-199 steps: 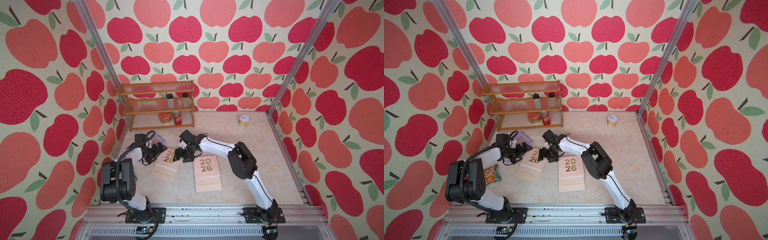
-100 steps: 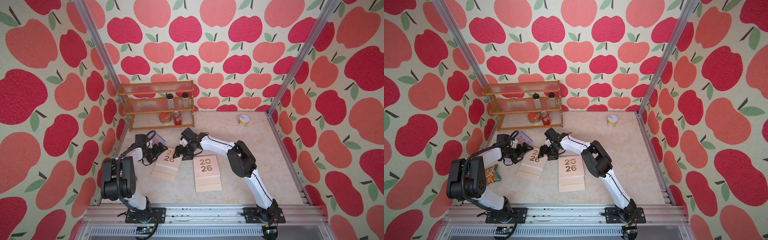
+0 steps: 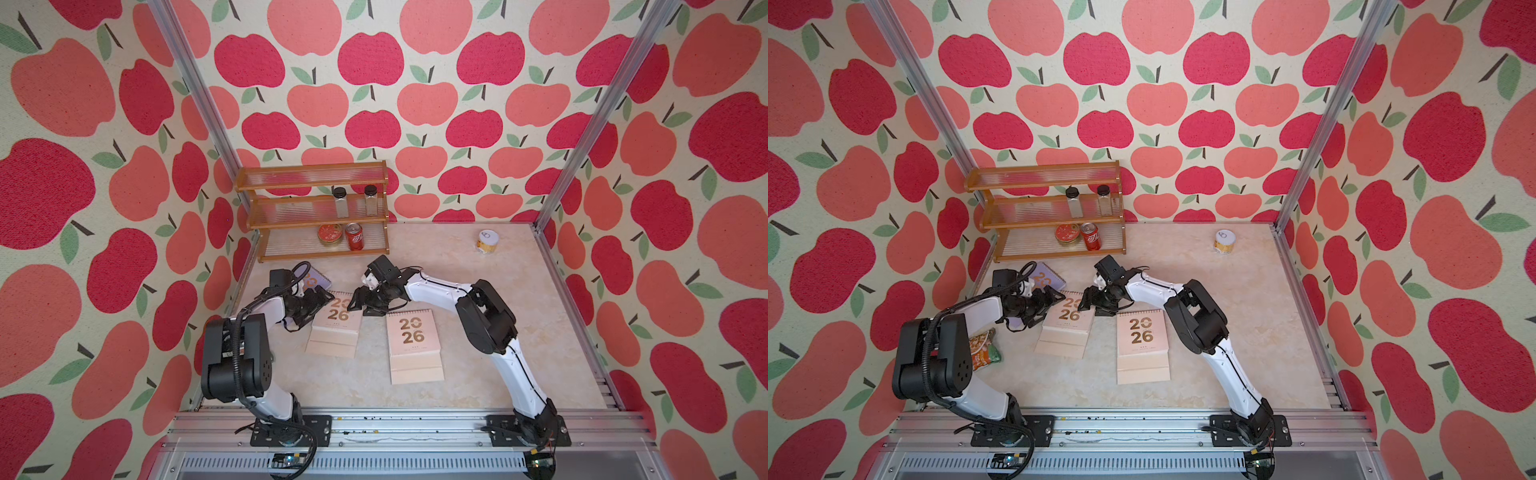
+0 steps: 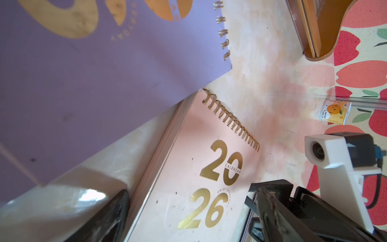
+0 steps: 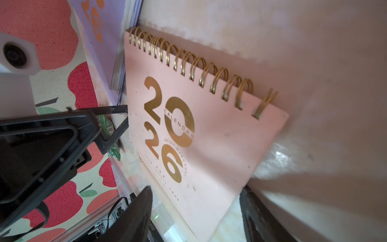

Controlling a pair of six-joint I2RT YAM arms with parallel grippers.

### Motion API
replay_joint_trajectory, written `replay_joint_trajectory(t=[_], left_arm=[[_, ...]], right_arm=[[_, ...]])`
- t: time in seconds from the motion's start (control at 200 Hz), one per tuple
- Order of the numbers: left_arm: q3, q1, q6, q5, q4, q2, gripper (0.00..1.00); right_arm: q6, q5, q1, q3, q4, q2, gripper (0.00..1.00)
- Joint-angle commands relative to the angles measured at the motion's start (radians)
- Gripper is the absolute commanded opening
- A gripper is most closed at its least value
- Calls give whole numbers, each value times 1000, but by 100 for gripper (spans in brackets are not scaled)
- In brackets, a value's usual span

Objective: Stack the calendars
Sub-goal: Pick up the calendar at the center of the board.

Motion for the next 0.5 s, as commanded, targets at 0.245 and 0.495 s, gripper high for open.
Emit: replay_joint_trajectory(t=[0.245, 0.495], left_arm=[[-26, -12, -19, 112, -2, -9, 92], [-27, -9, -23, 120, 4, -24, 92]], right_arm=[[28, -76, 23, -68, 248, -119, 62], [23, -73, 23, -70, 245, -137, 58]])
